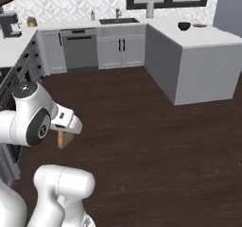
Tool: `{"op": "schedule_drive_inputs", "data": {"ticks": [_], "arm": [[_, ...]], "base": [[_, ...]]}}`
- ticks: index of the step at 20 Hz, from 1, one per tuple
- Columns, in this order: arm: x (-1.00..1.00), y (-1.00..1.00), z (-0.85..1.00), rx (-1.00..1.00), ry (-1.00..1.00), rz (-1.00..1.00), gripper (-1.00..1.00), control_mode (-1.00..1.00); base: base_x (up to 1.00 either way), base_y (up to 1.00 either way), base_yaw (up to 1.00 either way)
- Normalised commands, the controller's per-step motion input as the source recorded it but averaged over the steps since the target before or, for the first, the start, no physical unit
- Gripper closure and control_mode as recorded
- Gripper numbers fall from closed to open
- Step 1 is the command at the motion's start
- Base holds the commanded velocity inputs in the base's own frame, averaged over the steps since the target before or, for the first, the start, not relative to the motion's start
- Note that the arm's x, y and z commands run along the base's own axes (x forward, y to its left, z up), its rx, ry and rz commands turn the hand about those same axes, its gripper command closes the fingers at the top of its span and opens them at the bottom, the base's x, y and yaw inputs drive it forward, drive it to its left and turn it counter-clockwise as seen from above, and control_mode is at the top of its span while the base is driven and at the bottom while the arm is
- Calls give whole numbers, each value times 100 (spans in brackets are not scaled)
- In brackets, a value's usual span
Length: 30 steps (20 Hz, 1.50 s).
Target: Start the toaster. Once the lever pops up, take the bread to the plate on the dining counter.
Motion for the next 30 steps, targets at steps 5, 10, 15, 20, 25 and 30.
{"op": "schedule_drive_inputs", "data": {"ticks": [5,10,15,20,25,30], "arm": [[0,0,0,0,0,0,100,100],[0,0,0,0,0,0,100,100],[0,0,0,0,0,0,100,100],[0,0,0,0,0,0,100,100],[0,0,0,0,0,0,100,100],[0,0,0,0,0,0,100,100]], "base": [[100,-24,-32],[100,-4,-24],[100,-10,-24],[100,-51,-16],[100,-43,-15],[100,-17,-20]]}}
